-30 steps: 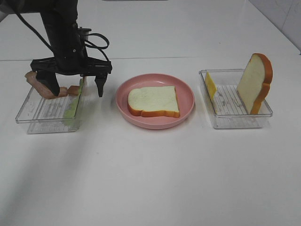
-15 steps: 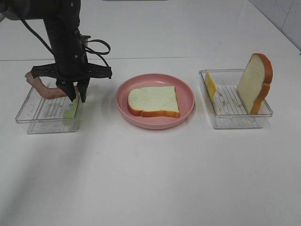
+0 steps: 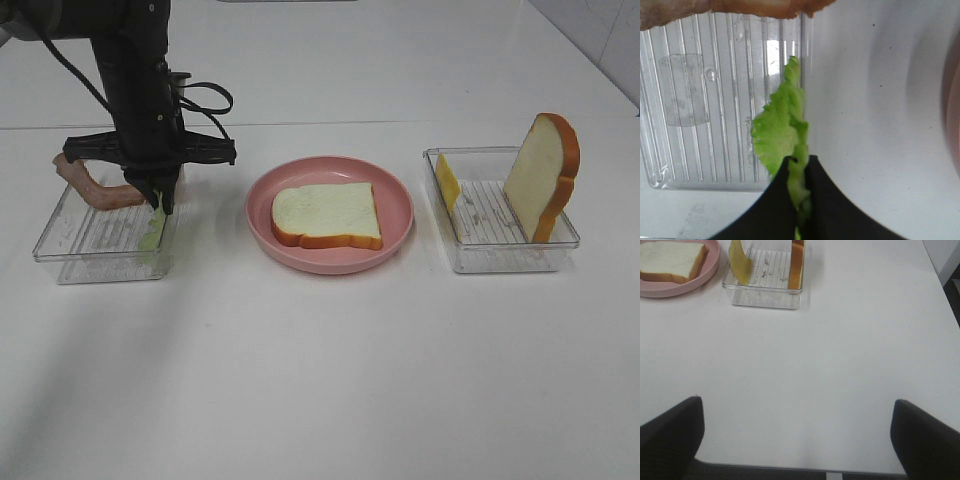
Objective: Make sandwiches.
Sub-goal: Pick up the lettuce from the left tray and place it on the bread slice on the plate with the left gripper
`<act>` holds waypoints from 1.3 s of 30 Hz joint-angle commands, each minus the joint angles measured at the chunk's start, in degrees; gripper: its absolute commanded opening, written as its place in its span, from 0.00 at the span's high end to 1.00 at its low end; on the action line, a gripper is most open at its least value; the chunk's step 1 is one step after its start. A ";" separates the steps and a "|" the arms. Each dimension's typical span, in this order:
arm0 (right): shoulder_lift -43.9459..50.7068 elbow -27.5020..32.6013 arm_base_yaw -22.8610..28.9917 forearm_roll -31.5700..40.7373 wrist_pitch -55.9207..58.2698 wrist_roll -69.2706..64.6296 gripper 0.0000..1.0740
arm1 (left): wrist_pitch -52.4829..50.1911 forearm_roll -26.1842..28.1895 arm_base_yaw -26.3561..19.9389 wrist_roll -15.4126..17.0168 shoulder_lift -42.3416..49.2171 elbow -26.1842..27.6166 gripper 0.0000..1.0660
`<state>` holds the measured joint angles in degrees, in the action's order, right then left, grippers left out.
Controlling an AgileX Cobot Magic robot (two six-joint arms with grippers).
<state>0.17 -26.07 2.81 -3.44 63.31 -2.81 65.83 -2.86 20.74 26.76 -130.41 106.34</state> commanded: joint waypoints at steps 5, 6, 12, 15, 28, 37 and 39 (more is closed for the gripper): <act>2.01 -0.23 -0.17 0.23 0.17 -0.40 0.08 | -1.03 0.46 0.06 0.11 4.24 0.06 1.00; 2.01 -0.23 -0.17 0.23 0.17 -0.40 0.08 | -0.86 0.74 0.06 0.11 4.81 0.46 1.00; 2.01 -0.23 -0.17 0.23 0.17 -0.40 0.08 | 0.46 5.39 0.63 -1.66 6.30 4.18 1.00; 2.01 -0.23 -0.17 0.23 0.17 -0.40 0.08 | 1.09 9.45 1.72 -3.27 6.36 7.91 1.00; 1.95 -0.23 -0.17 0.23 0.17 -0.40 0.08 | -15.24 23.61 7.68 -9.00 5.61 14.27 1.00; 1.95 -0.23 -0.17 0.23 0.17 -0.40 0.08 | -18.51 36.61 8.08 -16.21 0.00 14.27 1.00; 1.95 -0.23 -0.17 0.23 0.17 -0.40 0.08 | -18.22 39.13 8.08 -17.88 -1.66 14.27 1.00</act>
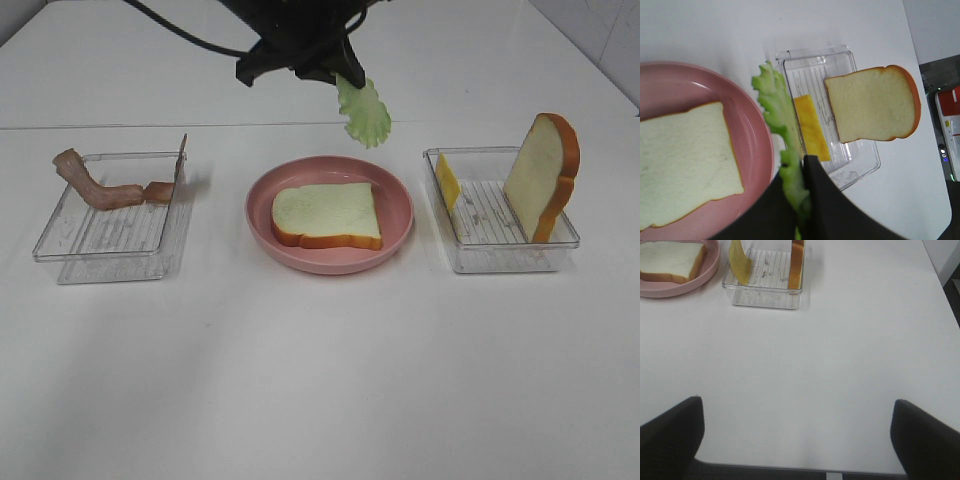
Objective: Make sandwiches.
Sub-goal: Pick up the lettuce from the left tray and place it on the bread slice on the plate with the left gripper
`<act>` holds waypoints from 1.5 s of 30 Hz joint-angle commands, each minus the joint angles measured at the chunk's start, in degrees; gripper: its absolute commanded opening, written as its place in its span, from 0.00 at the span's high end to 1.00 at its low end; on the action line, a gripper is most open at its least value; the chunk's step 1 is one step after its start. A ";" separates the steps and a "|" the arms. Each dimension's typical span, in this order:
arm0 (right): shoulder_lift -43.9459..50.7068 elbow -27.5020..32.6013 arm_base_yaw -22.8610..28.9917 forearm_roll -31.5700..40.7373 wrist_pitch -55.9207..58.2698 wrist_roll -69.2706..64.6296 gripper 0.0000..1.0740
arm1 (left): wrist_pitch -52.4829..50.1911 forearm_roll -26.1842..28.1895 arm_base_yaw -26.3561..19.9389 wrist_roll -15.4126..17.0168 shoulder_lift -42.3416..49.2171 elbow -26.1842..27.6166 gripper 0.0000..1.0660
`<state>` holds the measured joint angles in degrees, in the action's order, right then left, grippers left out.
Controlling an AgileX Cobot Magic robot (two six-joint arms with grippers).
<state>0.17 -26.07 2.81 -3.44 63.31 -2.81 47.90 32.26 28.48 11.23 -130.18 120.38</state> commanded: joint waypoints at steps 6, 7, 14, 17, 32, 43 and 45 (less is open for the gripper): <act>1.95 -0.23 -0.17 0.23 0.17 -0.40 0.08 | 1.15 6.99 0.11 -5.33 -7.68 0.23 1.00; 1.95 -0.23 -0.17 0.23 0.17 -0.40 0.08 | 1.15 6.99 0.11 -5.33 -7.68 0.23 1.00; 1.95 -0.23 -0.17 0.23 0.17 -0.40 0.08 | 1.32 4.30 0.11 -5.39 -11.12 0.23 1.00; 1.95 -0.23 -0.17 0.23 0.17 -0.40 0.08 | 0.92 2.12 0.11 -5.33 -12.38 0.23 1.00; 1.95 -0.23 -0.17 0.23 0.17 -0.40 0.08 | -1.32 -7.68 0.11 -4.76 -12.49 1.20 1.00; 1.95 -0.23 -0.17 0.23 0.17 -0.40 0.08 | -0.29 -8.94 0.17 -5.39 -12.49 1.20 0.91; 1.95 -0.23 -0.17 0.23 0.17 -0.40 0.08 | -0.23 -9.05 0.17 -5.39 -12.49 1.20 0.86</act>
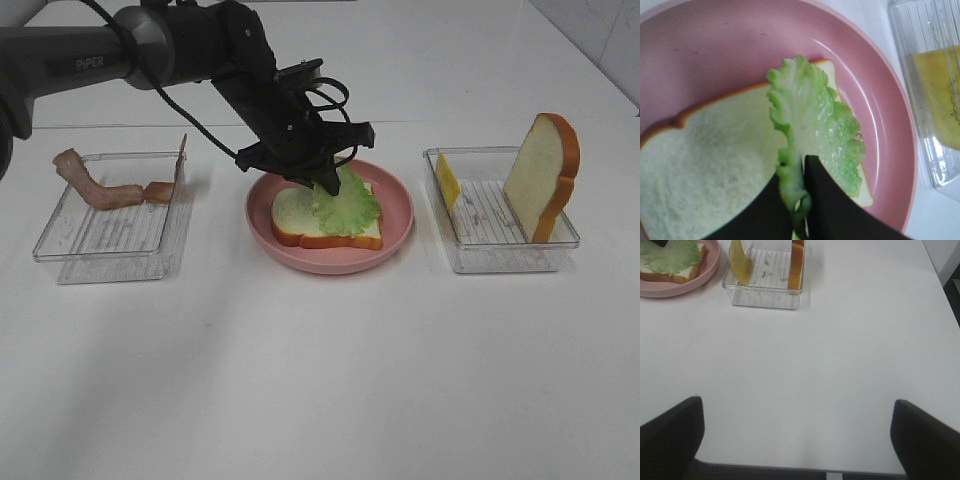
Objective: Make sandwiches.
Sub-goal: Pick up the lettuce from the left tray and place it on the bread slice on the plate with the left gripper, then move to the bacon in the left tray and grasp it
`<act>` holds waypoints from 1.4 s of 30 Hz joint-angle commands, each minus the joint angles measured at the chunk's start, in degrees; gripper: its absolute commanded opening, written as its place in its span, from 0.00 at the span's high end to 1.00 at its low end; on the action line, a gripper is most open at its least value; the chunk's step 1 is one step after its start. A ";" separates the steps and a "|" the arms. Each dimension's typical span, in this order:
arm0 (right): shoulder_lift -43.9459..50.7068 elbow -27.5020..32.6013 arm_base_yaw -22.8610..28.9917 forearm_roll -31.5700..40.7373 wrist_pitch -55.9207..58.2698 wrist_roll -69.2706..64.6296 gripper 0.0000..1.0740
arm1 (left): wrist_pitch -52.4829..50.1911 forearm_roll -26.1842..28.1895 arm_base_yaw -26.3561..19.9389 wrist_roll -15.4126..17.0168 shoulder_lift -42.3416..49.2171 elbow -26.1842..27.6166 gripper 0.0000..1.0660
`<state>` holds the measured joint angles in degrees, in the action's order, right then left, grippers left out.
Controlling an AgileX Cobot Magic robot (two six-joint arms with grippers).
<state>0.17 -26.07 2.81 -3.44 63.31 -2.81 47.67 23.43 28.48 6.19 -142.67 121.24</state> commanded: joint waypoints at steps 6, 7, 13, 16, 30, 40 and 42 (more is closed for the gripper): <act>1.95 -0.23 -0.17 0.23 0.17 -0.40 0.08 | 0.63 -2.46 0.17 0.11 1.26 0.34 0.28; 1.95 -0.23 -0.17 0.23 0.17 -0.40 0.08 | 0.63 -2.69 0.17 0.11 1.49 0.34 0.18; 1.95 -0.23 -0.17 0.23 0.17 -0.40 0.08 | 1.38 -4.18 0.17 0.11 2.41 0.34 0.04; 1.95 -0.23 -0.17 0.23 0.17 -0.40 0.08 | 1.95 -4.76 0.17 0.11 2.58 0.34 0.04; 1.95 -0.23 -0.17 0.23 0.17 -0.40 0.08 | 5.04 -5.79 0.17 0.80 3.78 0.34 0.04; 1.95 -0.23 -0.17 0.23 0.17 -0.40 0.08 | 7.73 -13.98 0.17 2.86 10.37 0.40 0.04; 1.95 -0.23 -0.17 0.23 0.17 -0.40 0.08 | 9.17 -15.87 0.17 2.86 12.09 0.40 0.04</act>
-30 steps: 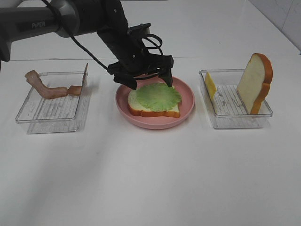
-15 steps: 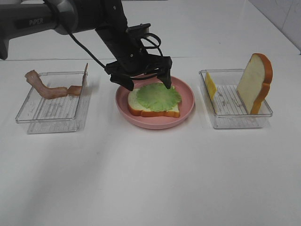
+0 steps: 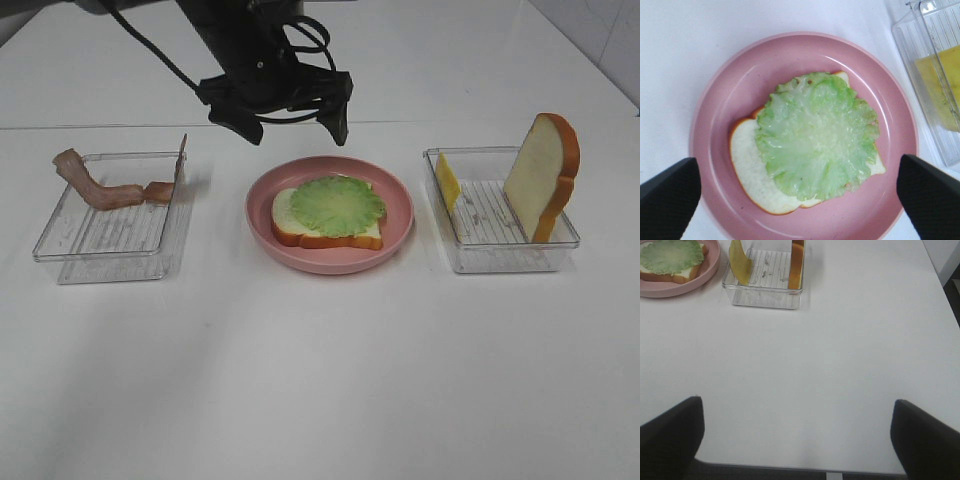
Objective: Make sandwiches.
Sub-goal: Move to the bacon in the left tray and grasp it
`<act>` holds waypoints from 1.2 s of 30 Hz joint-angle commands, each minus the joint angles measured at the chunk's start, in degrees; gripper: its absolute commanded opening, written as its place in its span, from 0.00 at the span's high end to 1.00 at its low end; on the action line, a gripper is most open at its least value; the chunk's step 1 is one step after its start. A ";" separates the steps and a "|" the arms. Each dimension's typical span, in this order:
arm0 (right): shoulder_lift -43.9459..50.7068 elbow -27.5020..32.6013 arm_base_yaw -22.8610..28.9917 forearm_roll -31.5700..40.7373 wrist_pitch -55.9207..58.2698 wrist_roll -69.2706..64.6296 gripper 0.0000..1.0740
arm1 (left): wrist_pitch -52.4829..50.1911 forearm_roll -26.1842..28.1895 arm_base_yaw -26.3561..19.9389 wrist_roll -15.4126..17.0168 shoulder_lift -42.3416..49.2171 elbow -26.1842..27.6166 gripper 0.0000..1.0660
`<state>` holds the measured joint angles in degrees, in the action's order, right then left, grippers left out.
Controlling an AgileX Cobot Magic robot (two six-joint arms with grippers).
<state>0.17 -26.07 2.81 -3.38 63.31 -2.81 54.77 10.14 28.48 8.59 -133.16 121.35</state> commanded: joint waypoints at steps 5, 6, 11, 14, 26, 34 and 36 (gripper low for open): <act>1.95 -0.23 -0.17 0.17 0.17 -0.40 0.08 | 7.05 -10.14 0.11 0.46 7.68 0.29 0.04; 1.95 -0.23 -0.17 0.17 0.17 -0.40 0.08 | 7.05 -10.14 0.11 0.46 7.68 0.29 0.04; 1.95 -0.23 -0.17 0.17 0.17 -0.40 0.08 | 13.52 -16.44 0.11 0.46 10.66 0.29 0.04; 1.95 -0.23 -0.17 0.17 0.17 -0.40 0.08 | 17.88 -21.08 0.11 0.46 11.63 0.23 0.04; 1.95 -0.23 -0.17 0.17 0.17 -0.40 0.08 | 20.57 -11.69 -7.85 1.38 12.49 0.11 0.04; 1.95 -0.23 -0.17 0.17 0.17 -0.40 0.08 | 20.51 -10.77 -10.37 1.83 12.26 0.11 0.04; 1.95 -0.23 -0.17 0.17 0.17 -0.40 0.08 | 19.60 -10.49 -11.23 2.81 12.26 0.11 0.04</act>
<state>0.17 -26.07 2.81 -3.38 63.31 -2.81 69.39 -0.92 17.93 10.03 -121.18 121.35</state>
